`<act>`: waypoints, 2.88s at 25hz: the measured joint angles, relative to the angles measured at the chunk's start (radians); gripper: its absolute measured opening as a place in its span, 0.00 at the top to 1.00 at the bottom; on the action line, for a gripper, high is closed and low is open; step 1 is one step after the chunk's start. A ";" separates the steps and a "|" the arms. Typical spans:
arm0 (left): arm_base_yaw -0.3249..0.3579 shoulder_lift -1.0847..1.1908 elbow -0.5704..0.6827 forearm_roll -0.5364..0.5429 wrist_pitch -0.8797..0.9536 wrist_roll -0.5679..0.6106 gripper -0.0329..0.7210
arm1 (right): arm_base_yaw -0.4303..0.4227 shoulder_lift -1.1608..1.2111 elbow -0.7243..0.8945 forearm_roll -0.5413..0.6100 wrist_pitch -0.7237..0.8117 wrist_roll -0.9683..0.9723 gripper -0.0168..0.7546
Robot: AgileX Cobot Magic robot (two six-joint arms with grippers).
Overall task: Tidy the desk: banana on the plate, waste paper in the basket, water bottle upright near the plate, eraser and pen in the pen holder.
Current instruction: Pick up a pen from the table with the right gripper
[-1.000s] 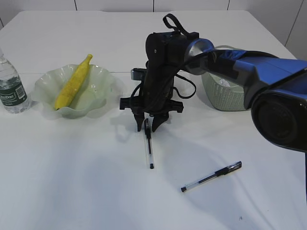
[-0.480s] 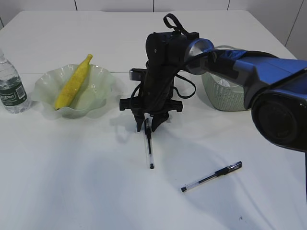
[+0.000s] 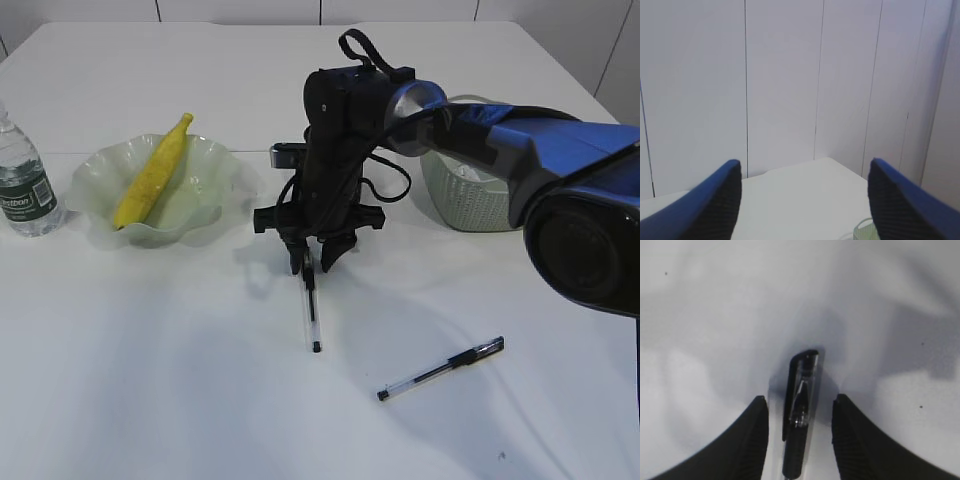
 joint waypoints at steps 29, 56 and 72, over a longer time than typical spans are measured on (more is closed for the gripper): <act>0.000 0.000 0.000 0.003 0.006 0.000 0.22 | 0.000 0.000 0.000 -0.056 0.000 -0.007 0.64; 0.000 0.000 0.000 0.004 0.024 0.000 0.22 | 0.000 0.000 0.000 -0.113 0.000 -0.007 0.64; 0.000 0.000 0.000 0.005 0.024 0.000 0.22 | 0.000 0.000 0.000 -0.120 0.000 -0.007 0.66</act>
